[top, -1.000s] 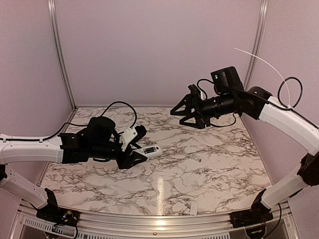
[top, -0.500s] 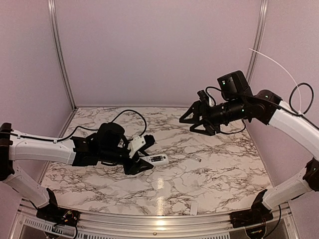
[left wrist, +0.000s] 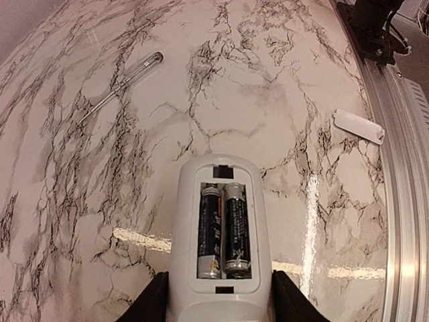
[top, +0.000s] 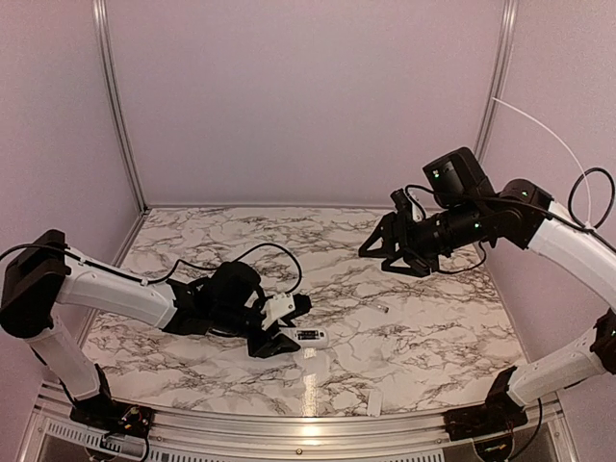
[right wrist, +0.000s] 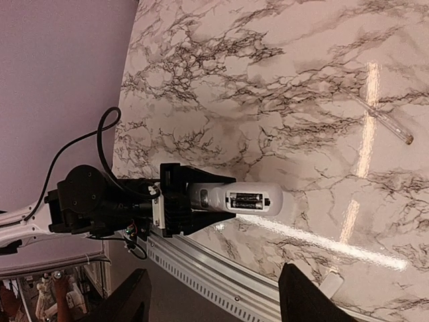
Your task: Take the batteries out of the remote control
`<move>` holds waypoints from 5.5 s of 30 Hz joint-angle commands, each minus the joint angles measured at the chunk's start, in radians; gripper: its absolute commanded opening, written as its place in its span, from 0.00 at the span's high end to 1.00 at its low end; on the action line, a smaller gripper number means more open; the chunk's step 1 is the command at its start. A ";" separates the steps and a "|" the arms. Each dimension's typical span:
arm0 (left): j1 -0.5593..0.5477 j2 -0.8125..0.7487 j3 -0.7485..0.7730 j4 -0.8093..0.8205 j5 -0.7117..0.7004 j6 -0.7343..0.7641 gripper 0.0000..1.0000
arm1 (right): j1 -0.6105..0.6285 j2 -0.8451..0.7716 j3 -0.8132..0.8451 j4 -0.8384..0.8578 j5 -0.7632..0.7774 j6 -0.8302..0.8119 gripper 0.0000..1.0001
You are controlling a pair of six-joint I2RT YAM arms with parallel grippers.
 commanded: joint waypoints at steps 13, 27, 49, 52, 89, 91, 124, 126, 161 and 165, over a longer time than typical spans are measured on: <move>-0.006 0.123 -0.018 0.099 -0.014 0.063 0.80 | 0.009 0.029 0.007 -0.049 0.050 0.043 0.36; -0.006 0.155 -0.033 0.098 -0.047 0.097 0.57 | 0.009 0.078 0.033 -0.055 0.031 -0.002 0.35; -0.006 -0.070 -0.081 0.052 -0.171 -0.003 0.02 | -0.006 0.203 0.095 0.000 0.014 -0.130 0.35; -0.006 -0.161 -0.087 0.028 -0.233 -0.049 0.01 | -0.035 0.232 0.103 0.034 -0.001 -0.145 0.35; 0.012 -0.655 0.018 -0.461 -0.707 -0.630 0.01 | -0.167 0.642 0.354 -0.095 0.298 -0.709 0.02; 0.012 -0.666 0.017 -0.471 -0.698 -0.647 0.01 | -0.176 0.672 0.354 -0.097 0.307 -0.740 0.02; 0.012 -0.457 0.111 -0.413 -0.535 -0.718 0.02 | -0.211 0.678 0.008 0.063 0.185 -0.866 0.30; 0.012 -0.443 0.122 -0.414 -0.534 -0.716 0.02 | -0.210 0.676 -0.006 0.071 0.187 -0.867 0.33; 0.012 -0.394 0.156 -0.408 -0.490 -0.724 0.04 | -0.211 0.615 -0.158 0.154 0.167 -0.837 0.71; 0.012 -0.394 0.159 -0.409 -0.484 -0.715 0.04 | -0.211 0.606 -0.178 0.160 0.159 -0.835 0.80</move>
